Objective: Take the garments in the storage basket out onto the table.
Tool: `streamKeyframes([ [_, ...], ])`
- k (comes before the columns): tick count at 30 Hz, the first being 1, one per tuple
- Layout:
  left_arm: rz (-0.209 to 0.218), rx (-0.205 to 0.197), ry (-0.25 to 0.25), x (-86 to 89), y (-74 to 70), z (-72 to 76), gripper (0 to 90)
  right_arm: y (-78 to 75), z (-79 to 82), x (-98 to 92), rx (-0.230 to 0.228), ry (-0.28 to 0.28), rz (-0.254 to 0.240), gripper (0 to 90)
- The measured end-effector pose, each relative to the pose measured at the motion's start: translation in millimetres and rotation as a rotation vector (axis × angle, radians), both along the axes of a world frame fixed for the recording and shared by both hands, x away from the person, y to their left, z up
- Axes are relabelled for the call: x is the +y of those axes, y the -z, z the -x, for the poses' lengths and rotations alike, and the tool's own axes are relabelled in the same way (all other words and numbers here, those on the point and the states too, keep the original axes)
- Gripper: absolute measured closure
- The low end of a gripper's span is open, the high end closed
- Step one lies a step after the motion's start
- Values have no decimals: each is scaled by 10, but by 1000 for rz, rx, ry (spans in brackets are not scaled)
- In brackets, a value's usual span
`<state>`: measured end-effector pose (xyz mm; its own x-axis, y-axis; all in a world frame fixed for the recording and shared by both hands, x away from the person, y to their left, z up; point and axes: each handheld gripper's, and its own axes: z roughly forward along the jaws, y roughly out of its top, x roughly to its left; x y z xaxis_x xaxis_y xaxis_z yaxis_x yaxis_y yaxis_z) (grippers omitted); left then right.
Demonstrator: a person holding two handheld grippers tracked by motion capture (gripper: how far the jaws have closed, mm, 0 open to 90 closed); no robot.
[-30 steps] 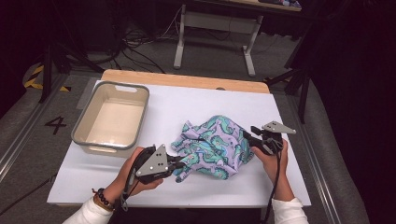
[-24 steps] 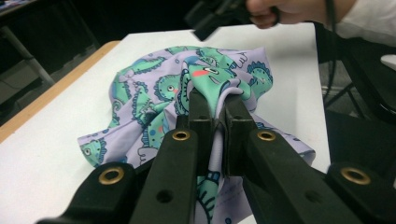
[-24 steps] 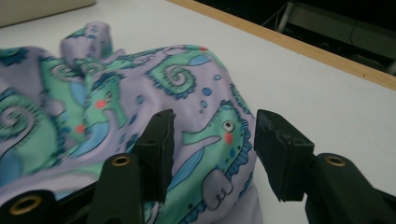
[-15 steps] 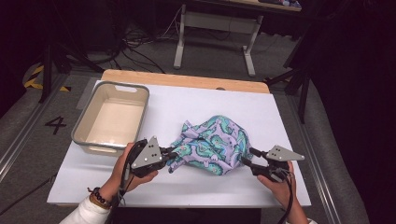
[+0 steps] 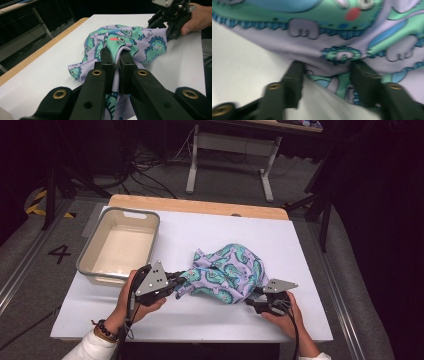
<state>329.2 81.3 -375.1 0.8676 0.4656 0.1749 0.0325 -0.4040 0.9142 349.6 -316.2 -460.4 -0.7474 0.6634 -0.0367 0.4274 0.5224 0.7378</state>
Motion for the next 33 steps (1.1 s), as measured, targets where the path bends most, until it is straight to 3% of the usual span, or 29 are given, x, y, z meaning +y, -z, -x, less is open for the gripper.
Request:
streamKeyframes([
  [3,3,-9,-9,-2,-10,11,852,0,-36,-29,17,30,-28,654],
  [9,9,-14,-27,14,-15,4,852,-10,-19,-23,10,17,-29,889],
  [13,31,-15,-49,42,-29,-5,852,-105,19,-84,-11,13,-65,897],
  [21,59,-23,-78,127,-164,-37,851,-607,196,-269,-183,56,-166,900],
  [28,77,-36,-102,188,-294,-45,849,-992,243,-393,-324,124,-203,900],
  [33,75,-27,-127,180,-323,-117,841,-1115,154,-399,-357,174,-222,900],
])
